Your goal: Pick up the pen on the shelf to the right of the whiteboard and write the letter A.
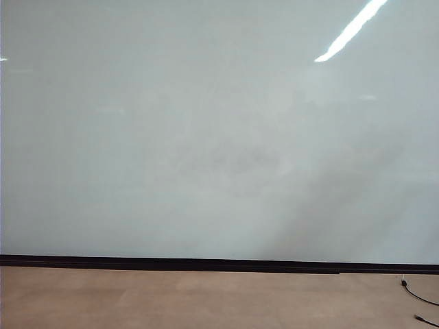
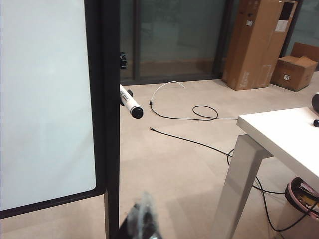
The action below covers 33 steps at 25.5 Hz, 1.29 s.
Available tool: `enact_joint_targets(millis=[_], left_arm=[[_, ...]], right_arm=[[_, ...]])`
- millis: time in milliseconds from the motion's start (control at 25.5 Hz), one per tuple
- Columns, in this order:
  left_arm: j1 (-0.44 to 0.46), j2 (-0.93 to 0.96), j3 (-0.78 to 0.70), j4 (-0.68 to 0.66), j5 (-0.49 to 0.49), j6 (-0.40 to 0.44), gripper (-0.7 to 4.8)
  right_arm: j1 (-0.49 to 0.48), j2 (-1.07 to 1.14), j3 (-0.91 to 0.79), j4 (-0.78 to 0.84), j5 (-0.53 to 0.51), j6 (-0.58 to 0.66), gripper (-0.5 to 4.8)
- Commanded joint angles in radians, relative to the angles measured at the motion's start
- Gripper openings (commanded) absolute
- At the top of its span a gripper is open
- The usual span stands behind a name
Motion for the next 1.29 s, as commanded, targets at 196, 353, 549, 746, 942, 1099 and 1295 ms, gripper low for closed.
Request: enact_joint_targets(millis=[196,353,549,746,942,1099,1295], left_arm=[[0.0,0.0,0.002,0.009,0.0,0.004,-0.04],[0.0,0.0,0.002,0.009,0.0,0.004,-0.05],[0.0,0.0,0.002,0.009,0.0,0.004,-0.05],[0.0,0.0,0.002,0.009,0.0,0.004,-0.05],[0.0,0.0,0.002,0.009,0.0,0.004,-0.04],[0.0,0.0,0.002,0.009,0.0,0.004,-0.05],[0.0,0.0,0.002,0.009,0.0,0.004,-0.04]], right_arm=[[0.0,0.0,0.003,-0.007,0.002,0.002,4.79],[0.0,0.0,0.003,-0.006,0.001,0.001,4.79],[0.0,0.0,0.003,0.006,0.0,0.001,4.79],[-0.001,0.002,0.046,-0.019,0.002,0.077,4.79],[-0.003,0.182,0.138,0.04,-0.018,0.101,4.79],[-0.09,0.473,0.163,0.283,-0.182,0.095,4.79],[-0.213,0.667,0.164,0.513,-0.346,0.077,4.79]])
